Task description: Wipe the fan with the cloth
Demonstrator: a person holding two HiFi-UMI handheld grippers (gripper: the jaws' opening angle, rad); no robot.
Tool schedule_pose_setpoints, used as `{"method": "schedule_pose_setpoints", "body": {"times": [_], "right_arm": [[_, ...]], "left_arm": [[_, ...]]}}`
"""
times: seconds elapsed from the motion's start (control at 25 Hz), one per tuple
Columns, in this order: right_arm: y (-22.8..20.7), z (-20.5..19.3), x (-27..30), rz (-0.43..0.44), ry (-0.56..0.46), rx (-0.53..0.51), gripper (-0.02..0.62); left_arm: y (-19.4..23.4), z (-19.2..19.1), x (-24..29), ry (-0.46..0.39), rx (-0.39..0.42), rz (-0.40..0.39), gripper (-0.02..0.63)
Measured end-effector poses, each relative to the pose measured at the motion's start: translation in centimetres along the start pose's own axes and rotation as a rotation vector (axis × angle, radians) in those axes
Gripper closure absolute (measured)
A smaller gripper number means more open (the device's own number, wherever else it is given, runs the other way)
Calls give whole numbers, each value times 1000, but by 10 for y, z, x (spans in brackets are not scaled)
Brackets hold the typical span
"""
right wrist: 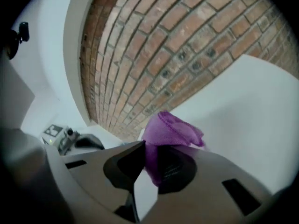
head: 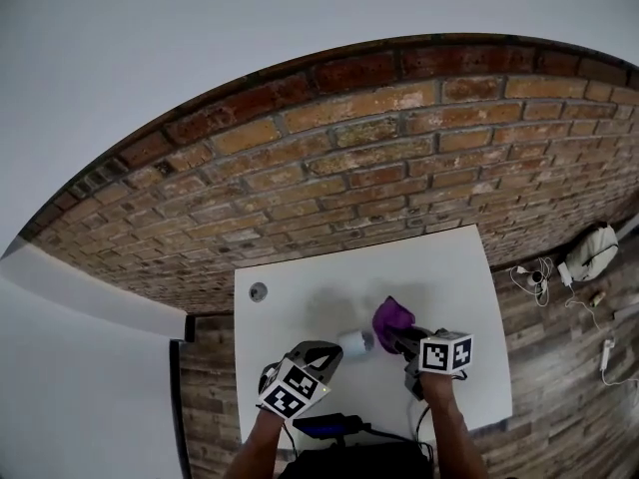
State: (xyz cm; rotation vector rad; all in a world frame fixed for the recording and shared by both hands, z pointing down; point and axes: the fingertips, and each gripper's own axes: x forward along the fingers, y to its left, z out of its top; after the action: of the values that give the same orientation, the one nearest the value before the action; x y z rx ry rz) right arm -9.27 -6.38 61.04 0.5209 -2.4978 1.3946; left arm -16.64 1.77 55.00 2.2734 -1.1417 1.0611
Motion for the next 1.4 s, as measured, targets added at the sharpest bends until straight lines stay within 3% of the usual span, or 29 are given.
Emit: {"method": "schedule_pose_setpoints", "body": {"times": [0.12, 0.28, 0.36, 0.48, 0.64, 0.96, 1.12, 1.24, 1.4], "right_arm": [[35, 58, 19, 96, -61, -95, 540], [64, 47, 60, 176, 75, -176, 540], [65, 29, 69, 180, 145, -190, 540], [62, 20, 67, 167, 151, -166, 540], [55, 18, 52, 121, 94, -82, 540], [35, 1, 19, 50, -129, 177, 540], [24, 4, 6, 42, -180, 248, 540], [60, 32, 0, 127, -183, 149, 540], [103, 31, 25, 146, 2, -146, 540]], "left_arm": [[-21, -7, 4, 46, -34, -163, 606], [-37, -25, 18, 119, -38, -236, 606], [-32, -33, 26, 136, -31, -202, 606], [-16, -37, 29, 126, -51, -125, 606], [5, -36, 27, 91, -99, -46, 606], [39, -23, 34, 59, -154, 45, 606], [41, -5, 25, 19, -108, 74, 606], [26, 10, 22, 43, 11, 64, 606], [19, 11, 26, 108, 100, 64, 606]]}}
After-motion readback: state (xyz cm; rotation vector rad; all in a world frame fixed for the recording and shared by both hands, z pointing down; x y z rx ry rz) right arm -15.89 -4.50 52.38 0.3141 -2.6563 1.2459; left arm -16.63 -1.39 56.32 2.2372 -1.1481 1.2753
